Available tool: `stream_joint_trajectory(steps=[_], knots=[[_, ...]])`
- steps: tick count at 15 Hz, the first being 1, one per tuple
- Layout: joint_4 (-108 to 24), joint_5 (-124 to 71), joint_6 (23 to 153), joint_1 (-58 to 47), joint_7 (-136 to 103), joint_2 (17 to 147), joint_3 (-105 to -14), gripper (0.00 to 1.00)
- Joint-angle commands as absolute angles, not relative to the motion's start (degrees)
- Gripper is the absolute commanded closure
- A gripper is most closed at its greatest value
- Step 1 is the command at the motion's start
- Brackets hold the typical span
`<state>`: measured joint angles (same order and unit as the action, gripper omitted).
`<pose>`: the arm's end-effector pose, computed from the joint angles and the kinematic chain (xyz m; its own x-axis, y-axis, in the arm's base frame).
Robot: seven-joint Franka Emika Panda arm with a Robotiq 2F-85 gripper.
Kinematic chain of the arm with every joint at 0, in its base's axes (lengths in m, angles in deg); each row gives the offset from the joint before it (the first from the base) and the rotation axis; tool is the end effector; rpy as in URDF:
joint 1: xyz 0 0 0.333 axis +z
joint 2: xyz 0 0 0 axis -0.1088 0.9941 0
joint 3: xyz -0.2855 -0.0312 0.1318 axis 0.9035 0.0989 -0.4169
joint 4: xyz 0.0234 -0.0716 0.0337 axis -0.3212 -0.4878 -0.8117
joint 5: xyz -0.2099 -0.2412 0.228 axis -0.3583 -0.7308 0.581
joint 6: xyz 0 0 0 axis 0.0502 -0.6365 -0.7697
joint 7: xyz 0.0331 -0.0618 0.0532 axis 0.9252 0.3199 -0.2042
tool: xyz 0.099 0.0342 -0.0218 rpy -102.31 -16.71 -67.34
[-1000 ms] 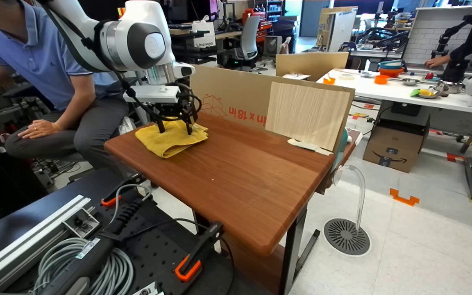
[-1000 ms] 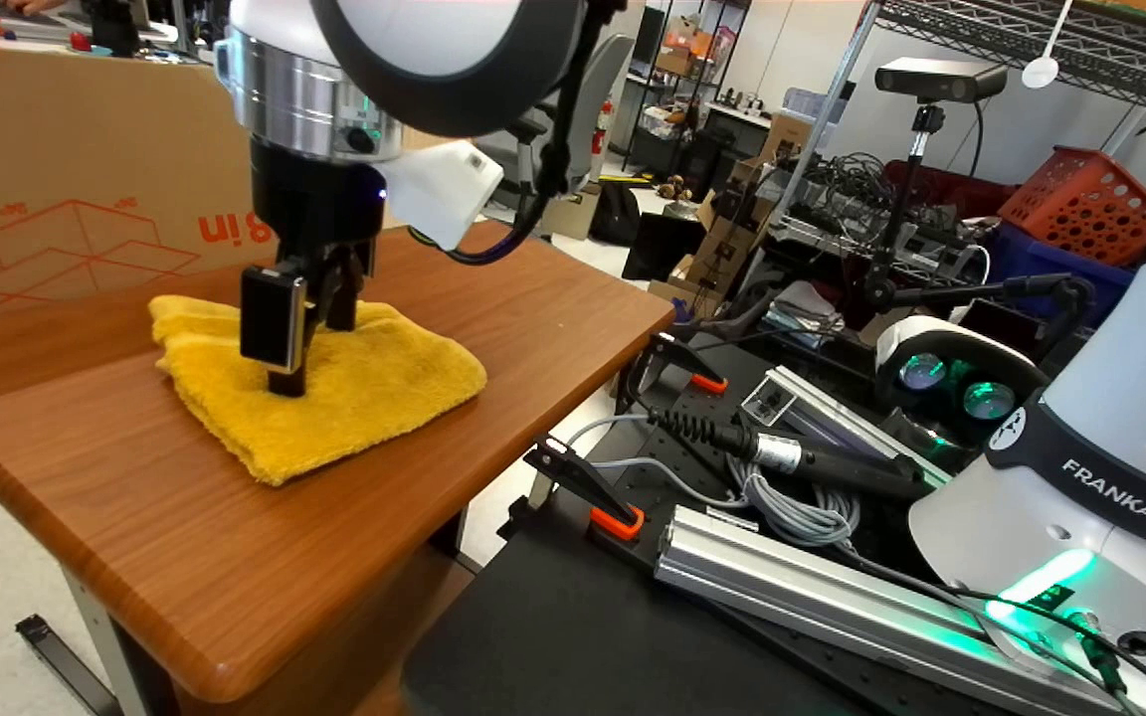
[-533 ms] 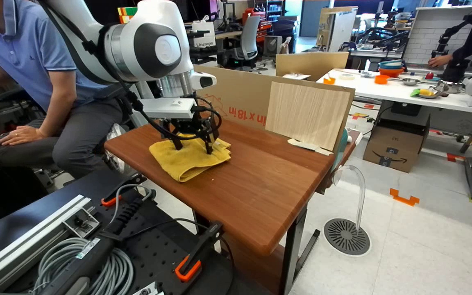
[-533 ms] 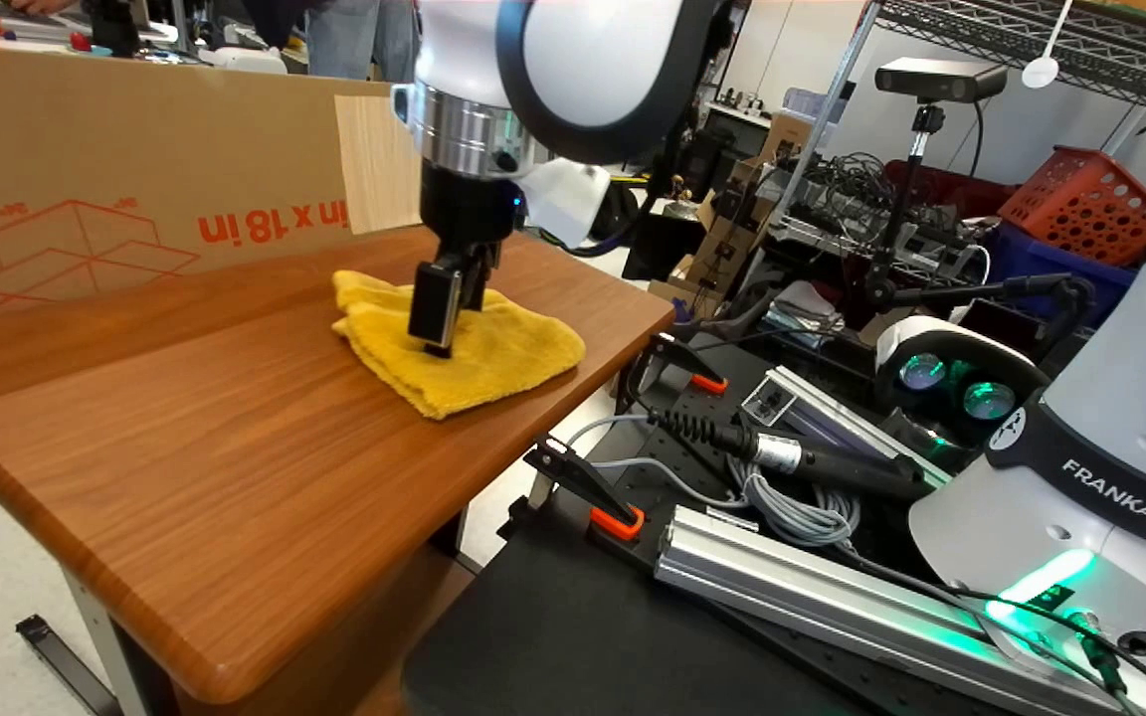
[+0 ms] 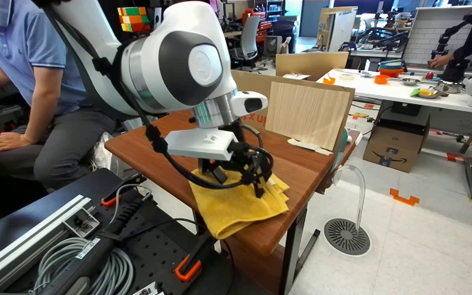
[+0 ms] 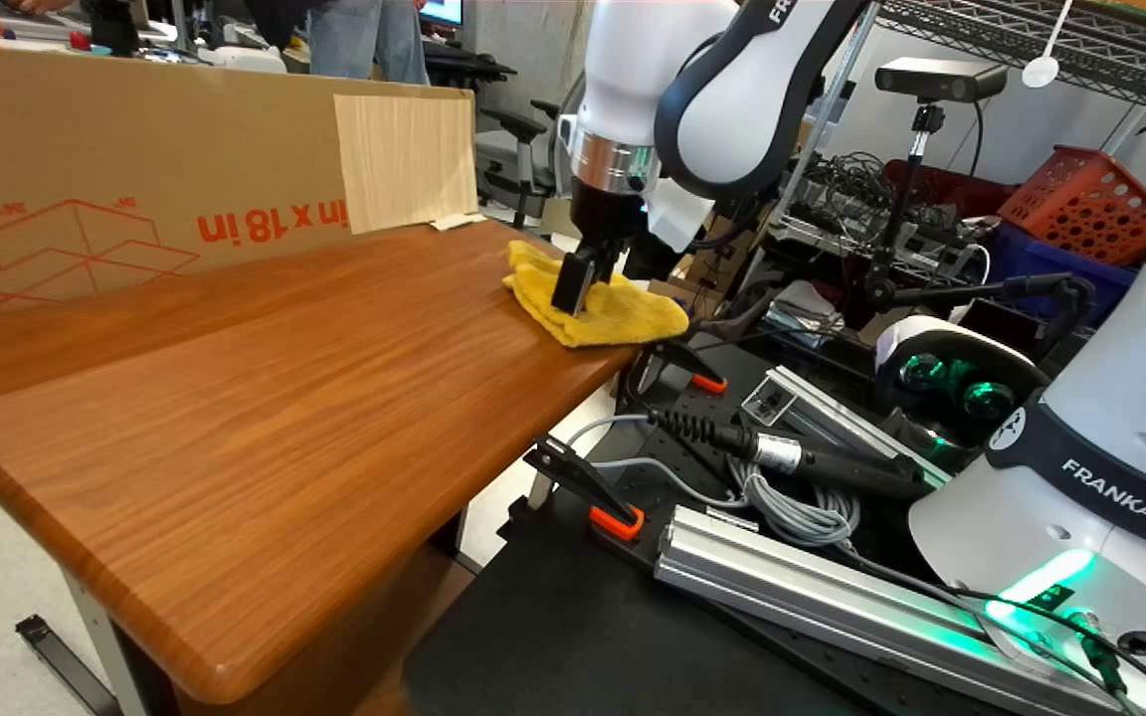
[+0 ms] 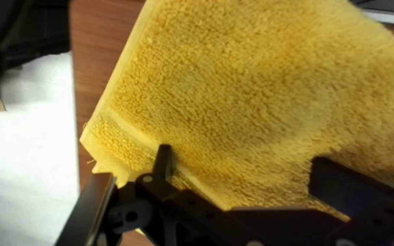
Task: Use the towel to wipe the desk
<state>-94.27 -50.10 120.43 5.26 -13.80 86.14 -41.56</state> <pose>0.4506 -0.0661 0.1513 0.9842 0.1773 0.0003 0.1720 -0.9548 0.2423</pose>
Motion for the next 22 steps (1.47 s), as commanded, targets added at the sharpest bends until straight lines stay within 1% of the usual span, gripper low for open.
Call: stream_joint_trajectory(steps=[1, 5, 8, 9, 10, 12, 15, 17, 19, 22], knots=[[-93.6, -51.7, 124.2, 3.9, -11.0, 90.8, -37.0, 0.00], [-92.7, -49.5, 125.9, 4.4, -10.9, 91.7, -36.6, 0.00], [-89.2, -45.3, 123.6, 3.3, -10.4, 91.8, -40.6, 0.00], [-87.0, -43.4, 122.4, 3.6, -9.6, 92.4, -41.9, 0.00], [-84.2, -42.4, 121.6, 5.3, -7.8, 94.0, -41.3, 0.00], [-78.7, -36.7, 117.8, 3.0, -7.5, 96.7, -45.8, 0.00], [-71.3, -33.4, 112.3, 2.2, -5.9, 100.8, -47.6, 0.00], [-68.3, -31.6, 109.7, 0.8, -6.7, 100.9, -50.1, 0.00], [-68.8, -31.7, 110.9, 1.0, -8.2, 98.3, -52.7, 0.00], [-73.9, -36.2, 116.1, 6.9, -7.2, 93.2, -54.0, 0.00]])
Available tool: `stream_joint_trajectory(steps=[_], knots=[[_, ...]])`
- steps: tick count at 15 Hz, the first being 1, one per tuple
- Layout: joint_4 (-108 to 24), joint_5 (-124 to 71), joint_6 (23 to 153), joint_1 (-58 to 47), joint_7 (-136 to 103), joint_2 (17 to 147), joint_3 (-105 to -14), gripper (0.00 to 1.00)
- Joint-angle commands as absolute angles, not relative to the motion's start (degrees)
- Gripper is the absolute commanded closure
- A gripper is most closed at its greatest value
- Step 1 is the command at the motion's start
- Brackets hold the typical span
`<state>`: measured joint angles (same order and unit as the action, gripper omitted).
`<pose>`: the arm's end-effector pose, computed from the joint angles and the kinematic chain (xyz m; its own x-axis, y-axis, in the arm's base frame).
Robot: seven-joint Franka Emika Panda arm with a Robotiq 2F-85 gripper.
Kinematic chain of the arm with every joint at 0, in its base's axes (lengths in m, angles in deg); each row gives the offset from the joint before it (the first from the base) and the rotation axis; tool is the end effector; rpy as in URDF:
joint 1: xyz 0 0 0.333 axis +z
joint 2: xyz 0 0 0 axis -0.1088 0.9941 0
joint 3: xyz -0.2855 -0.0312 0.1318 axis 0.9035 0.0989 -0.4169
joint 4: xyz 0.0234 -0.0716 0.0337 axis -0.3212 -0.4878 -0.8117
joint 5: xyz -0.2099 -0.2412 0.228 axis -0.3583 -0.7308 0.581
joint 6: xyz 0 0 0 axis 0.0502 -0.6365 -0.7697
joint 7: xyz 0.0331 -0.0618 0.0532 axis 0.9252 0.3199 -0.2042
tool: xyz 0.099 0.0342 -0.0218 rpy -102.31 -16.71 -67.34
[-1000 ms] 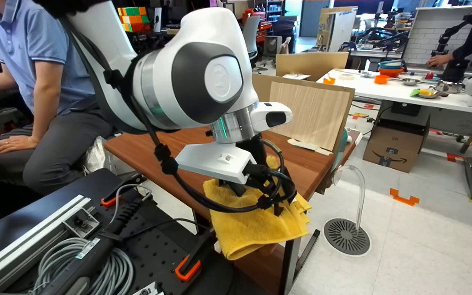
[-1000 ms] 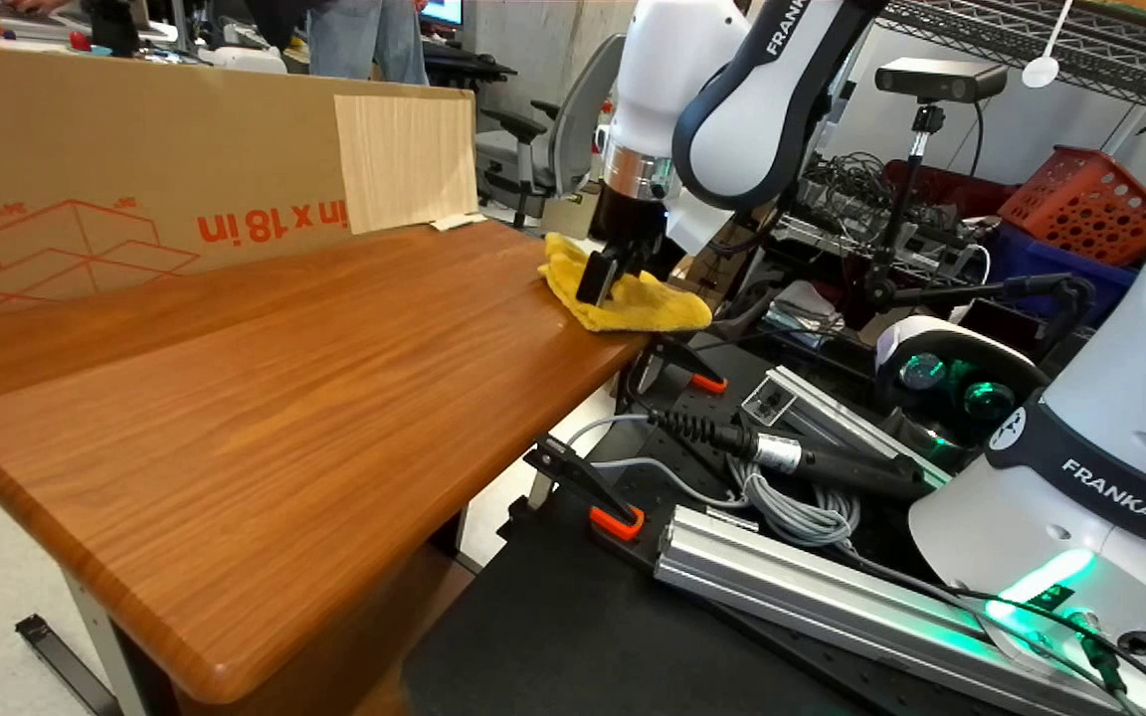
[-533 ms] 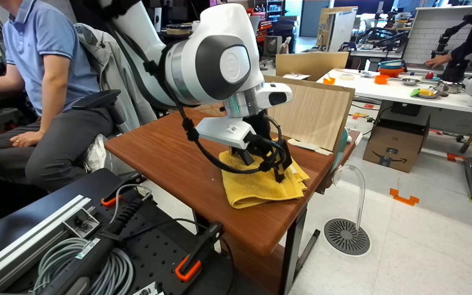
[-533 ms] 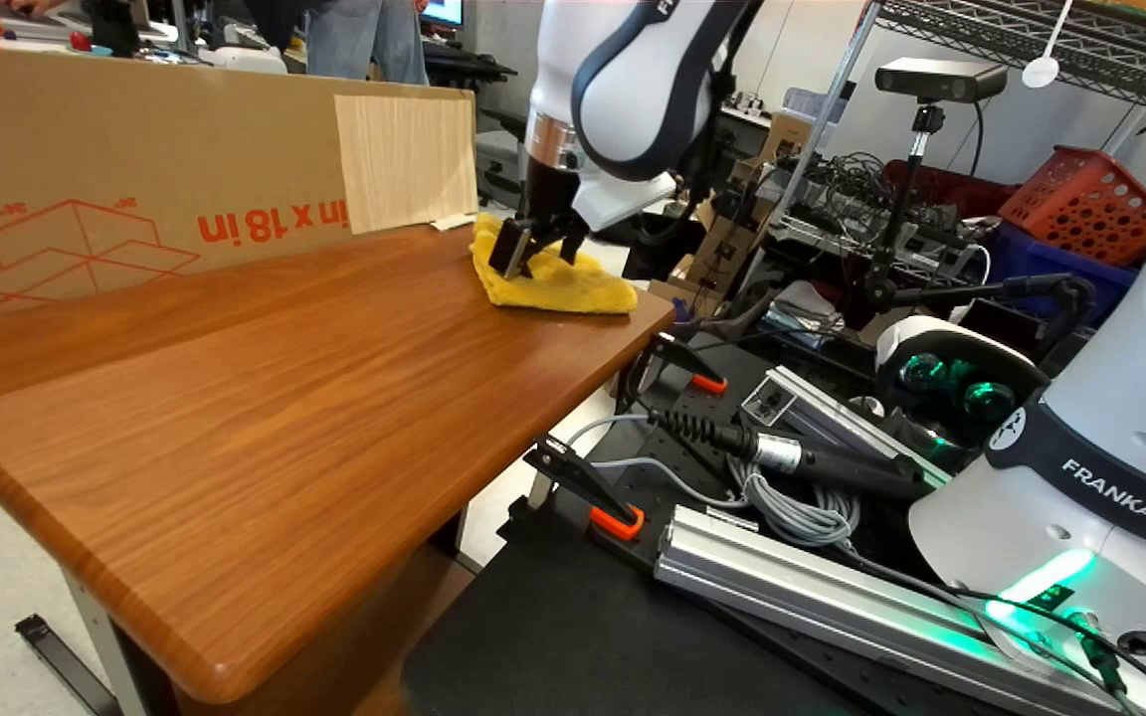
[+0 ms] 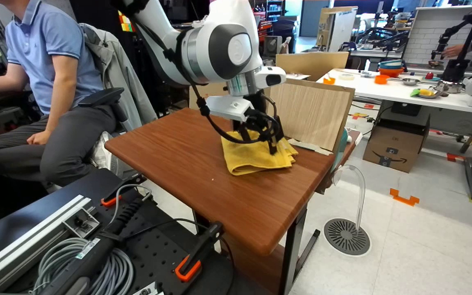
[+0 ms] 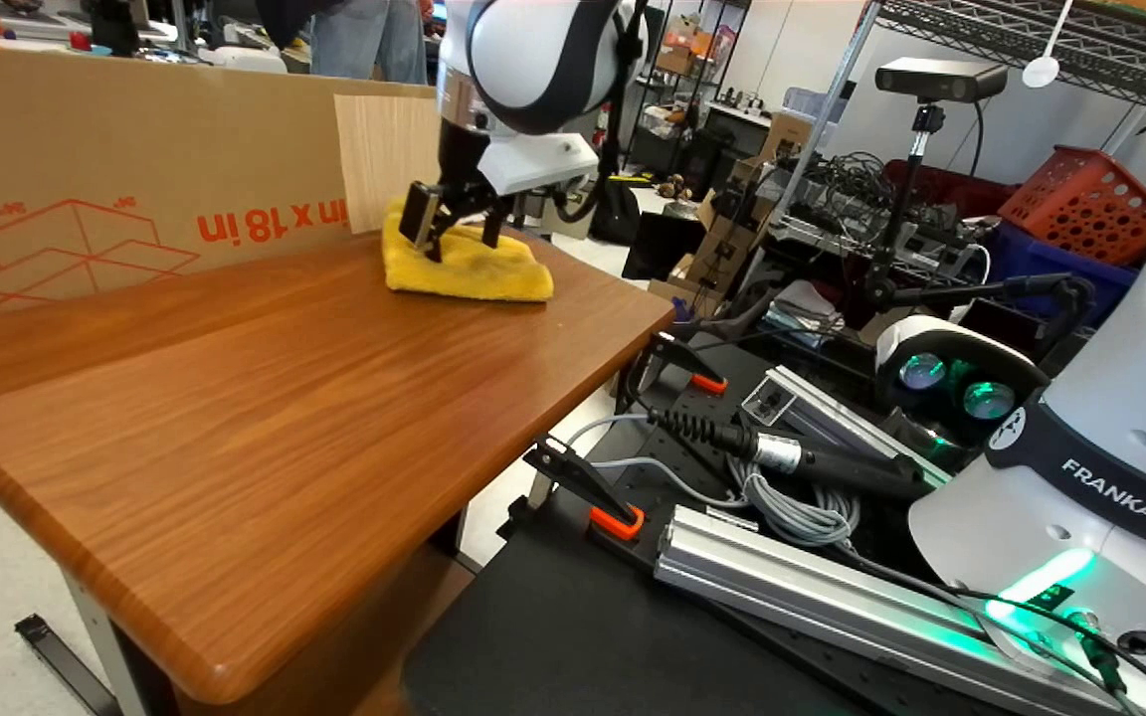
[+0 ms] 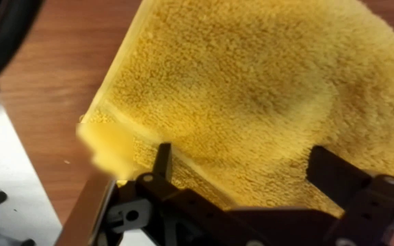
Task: Use the towel to wipe the desk
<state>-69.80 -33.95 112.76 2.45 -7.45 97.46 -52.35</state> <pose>0.5913 -0.0145 0.1652 0.9869 -0.0567 0.1513 -0.0804 -0.9846 0.1553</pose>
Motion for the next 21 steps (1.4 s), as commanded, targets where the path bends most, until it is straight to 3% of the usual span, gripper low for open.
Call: stream_joint_trajectory(steps=[1, 10, 18, 19, 21], knots=[[-74.8, -36.8, 117.7, 8.3, -7.3, 92.7, -54.9, 0.00], [-80.0, -35.0, 123.7, 16.1, -12.1, 91.3, -67.3, 0.00], [-91.2, -37.9, 124.2, 15.4, -17.8, 70.8, -66.6, 0.00], [-85.3, -36.5, 123.9, 15.8, -16.5, 78.9, -66.8, 0.00], [-88.5, -37.0, 123.8, 15.8, -16.9, 73.5, -66.6, 0.00]])
